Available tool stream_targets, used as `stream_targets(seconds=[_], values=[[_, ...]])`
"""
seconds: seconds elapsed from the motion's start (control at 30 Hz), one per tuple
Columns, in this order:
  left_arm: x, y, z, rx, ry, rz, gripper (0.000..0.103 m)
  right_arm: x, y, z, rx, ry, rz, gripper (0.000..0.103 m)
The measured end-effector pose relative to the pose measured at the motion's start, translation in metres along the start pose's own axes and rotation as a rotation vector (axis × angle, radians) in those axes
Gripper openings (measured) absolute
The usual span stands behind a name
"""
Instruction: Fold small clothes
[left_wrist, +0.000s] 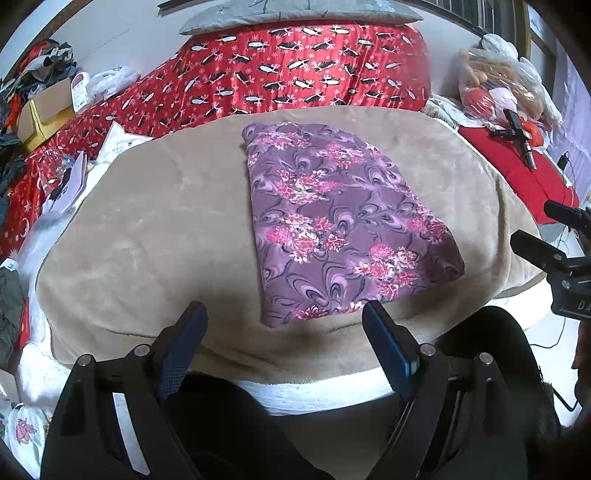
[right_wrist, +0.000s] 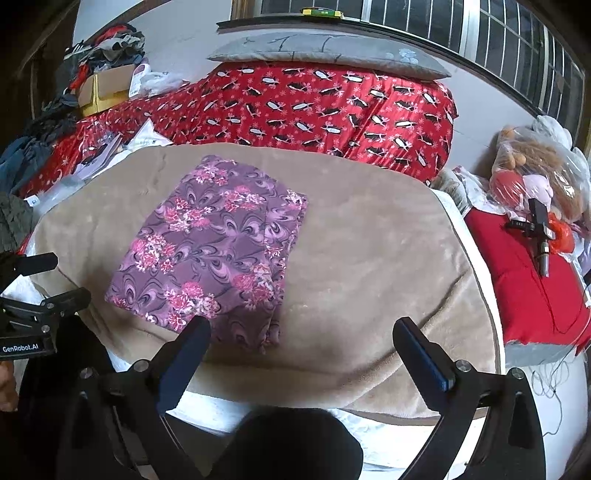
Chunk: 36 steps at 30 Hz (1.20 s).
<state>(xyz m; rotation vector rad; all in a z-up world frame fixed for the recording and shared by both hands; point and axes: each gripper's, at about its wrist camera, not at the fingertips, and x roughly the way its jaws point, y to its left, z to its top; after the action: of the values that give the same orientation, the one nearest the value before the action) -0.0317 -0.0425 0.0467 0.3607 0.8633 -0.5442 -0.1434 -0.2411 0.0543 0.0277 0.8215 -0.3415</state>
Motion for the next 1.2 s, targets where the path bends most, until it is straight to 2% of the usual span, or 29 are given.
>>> stream_targets(seconds=[0.7, 1.2], values=[[-0.0020, -0.0085, 0.0040, 0.020, 0.004, -0.008, 0.087, 0.0036, -0.0041, -0.0010, 0.019, 0.009, 0.005, 0.100], [0.0058, -0.0065, 0.0024, 0.015, 0.056, -0.042, 0.087, 0.0053, -0.0032, -0.0018, 0.028, 0.013, 0.007, 0.100]])
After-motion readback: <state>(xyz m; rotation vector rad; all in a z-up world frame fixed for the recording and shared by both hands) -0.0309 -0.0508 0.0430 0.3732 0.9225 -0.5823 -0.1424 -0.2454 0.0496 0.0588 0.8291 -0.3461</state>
